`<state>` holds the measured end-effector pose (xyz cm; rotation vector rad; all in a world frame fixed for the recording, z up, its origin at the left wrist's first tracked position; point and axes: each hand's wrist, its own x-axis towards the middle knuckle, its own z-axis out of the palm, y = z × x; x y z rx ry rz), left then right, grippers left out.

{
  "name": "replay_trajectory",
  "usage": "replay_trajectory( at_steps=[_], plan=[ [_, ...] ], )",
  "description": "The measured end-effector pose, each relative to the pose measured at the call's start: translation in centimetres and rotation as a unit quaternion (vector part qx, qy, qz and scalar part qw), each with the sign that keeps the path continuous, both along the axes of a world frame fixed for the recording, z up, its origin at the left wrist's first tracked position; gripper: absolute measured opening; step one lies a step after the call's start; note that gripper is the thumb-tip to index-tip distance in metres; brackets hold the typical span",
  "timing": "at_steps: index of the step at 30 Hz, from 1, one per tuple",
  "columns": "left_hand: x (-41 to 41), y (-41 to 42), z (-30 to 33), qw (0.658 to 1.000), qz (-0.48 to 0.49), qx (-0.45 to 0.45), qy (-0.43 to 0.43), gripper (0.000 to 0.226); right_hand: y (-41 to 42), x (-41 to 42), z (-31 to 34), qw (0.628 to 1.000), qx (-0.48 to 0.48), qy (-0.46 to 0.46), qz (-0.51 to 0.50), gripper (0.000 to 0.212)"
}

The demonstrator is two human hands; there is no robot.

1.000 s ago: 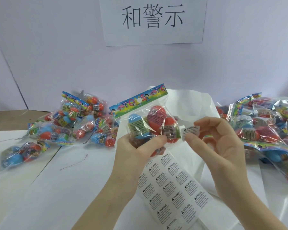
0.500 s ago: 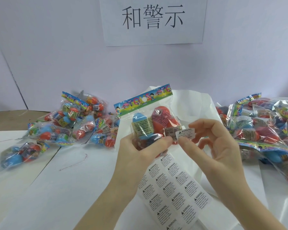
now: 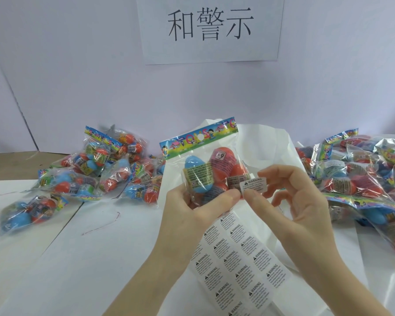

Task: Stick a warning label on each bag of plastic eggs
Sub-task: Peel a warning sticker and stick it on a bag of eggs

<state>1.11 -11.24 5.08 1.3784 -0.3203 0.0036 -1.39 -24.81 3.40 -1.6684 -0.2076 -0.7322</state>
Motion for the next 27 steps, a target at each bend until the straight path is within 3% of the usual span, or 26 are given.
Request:
replay_trajectory(
  at_steps=[7,11,17,27],
  plan=[
    [-0.07,0.02,-0.01,1.0,-0.002,0.011,-0.024,0.015,0.1,0.0,0.04,1.0,-0.02,-0.009,-0.011,0.027],
    [-0.14,-0.09,-0.17,0.999,0.027,0.022,-0.03,0.038,0.18,0.01,0.02,0.999,-0.035,-0.023,-0.02,0.024],
    [-0.1,-0.31,-0.06,0.998,0.06,-0.002,-0.024,0.023,0.41,-0.05,-0.03,0.994,-0.089,-0.043,-0.051,0.022],
    [-0.33,-0.29,0.11,0.998,0.059,-0.019,-0.023,0.015,0.47,-0.24,0.03,0.992,-0.097,-0.053,-0.06,0.028]
  ],
)
